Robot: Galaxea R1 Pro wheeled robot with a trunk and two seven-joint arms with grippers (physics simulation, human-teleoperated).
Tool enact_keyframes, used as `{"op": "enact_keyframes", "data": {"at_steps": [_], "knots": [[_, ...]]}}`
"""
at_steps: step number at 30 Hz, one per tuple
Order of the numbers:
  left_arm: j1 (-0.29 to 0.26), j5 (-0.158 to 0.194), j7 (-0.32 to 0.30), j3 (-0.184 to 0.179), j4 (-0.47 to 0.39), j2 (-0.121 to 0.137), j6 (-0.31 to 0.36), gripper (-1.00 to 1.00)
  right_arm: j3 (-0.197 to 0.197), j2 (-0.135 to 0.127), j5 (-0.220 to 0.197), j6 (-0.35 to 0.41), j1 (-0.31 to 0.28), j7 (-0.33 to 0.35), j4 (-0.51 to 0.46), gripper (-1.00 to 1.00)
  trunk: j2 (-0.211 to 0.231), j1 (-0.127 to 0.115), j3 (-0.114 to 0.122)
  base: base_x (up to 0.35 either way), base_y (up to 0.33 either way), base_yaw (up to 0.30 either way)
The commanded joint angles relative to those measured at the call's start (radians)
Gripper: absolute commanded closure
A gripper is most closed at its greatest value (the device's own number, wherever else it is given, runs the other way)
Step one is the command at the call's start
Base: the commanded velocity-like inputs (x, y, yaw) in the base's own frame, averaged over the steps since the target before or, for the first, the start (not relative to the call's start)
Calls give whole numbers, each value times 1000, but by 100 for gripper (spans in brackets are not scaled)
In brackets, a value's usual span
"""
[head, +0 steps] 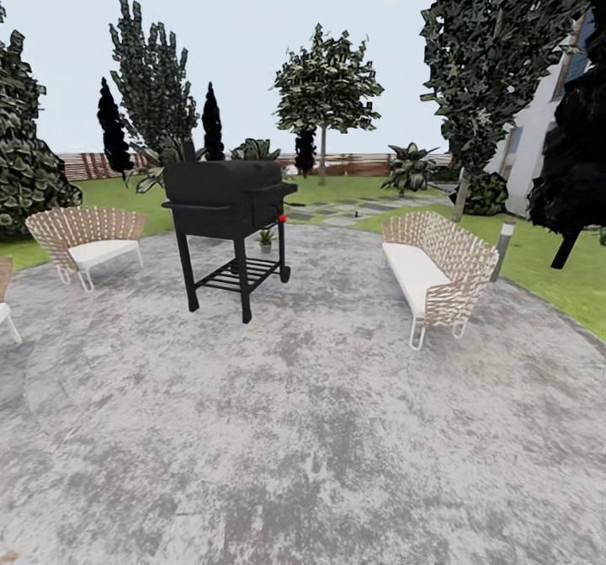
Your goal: Pick up the pesticide atomizer in the garden and spray insectifuge to fully cover both potted plants in the garden.
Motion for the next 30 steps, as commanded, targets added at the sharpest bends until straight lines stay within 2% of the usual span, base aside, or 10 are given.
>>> {"op": "enact_keyframes", "data": {"at_steps": [1,20,30], "knots": [[0,1,0,0,0,0,-3,-100,0,0,0,-3,-1,0,1,-100,-8,4,-5,0,0,-249],[0,2,0,2,20,2,-5,-100,4,0,0,-3,-1,0,3,-100,-141,77,-86,0,0,-184],[0,2,0,2,21,2,-4,-100,4,0,0,-3,-1,0,3,-100,-211,115,-121,0,0,-25]]}}
